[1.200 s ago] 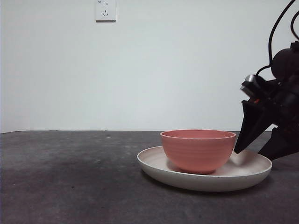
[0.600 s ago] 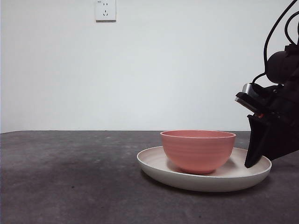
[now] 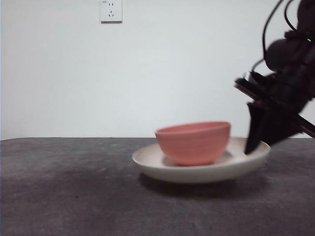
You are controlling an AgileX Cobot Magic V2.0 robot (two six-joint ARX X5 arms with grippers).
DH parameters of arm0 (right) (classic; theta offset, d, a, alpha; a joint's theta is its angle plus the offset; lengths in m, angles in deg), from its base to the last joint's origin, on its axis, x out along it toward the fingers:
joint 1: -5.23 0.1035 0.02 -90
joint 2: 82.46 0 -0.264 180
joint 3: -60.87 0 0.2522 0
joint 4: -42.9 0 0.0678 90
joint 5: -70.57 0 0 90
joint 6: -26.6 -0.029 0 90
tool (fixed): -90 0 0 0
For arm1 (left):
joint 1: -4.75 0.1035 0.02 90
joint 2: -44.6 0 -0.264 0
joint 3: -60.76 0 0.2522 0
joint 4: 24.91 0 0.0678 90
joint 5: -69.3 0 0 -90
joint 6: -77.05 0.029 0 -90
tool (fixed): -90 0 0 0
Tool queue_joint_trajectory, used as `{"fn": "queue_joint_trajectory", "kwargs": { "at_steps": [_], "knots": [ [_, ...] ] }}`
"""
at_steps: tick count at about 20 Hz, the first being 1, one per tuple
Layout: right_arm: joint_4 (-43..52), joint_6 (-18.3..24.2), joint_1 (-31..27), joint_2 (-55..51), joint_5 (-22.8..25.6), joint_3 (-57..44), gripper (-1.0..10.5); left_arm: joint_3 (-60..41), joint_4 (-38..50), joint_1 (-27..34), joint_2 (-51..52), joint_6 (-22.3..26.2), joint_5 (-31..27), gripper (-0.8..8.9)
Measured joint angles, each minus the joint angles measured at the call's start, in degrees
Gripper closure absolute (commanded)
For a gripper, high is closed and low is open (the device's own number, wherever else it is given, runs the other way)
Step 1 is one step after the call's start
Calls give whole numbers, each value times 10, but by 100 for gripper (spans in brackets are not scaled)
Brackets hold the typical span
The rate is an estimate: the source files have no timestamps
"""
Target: Place the red bowl on the white plate
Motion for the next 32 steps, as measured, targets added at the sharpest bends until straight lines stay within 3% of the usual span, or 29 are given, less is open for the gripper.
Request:
{"fn": "queue_joint_trajectory", "kwargs": {
  "at_steps": [10, 21, 27, 32],
  "knots": [
    [80, -85, 107, 22, -10, 19, 937, 0, 0, 0, 0, 0, 0, 251],
    [90, -94, 120, 89, -10, 20, 931, 0, 0, 0, 0, 0, 0, 251],
    [92, -94, 120, 88, -9, 20, 663, 0, 0, 0, 0, 0, 0, 251],
    [85, -92, 120, 42, -2, 21, 652, 0, 0, 0, 0, 0, 0, 251]
  ]
}}
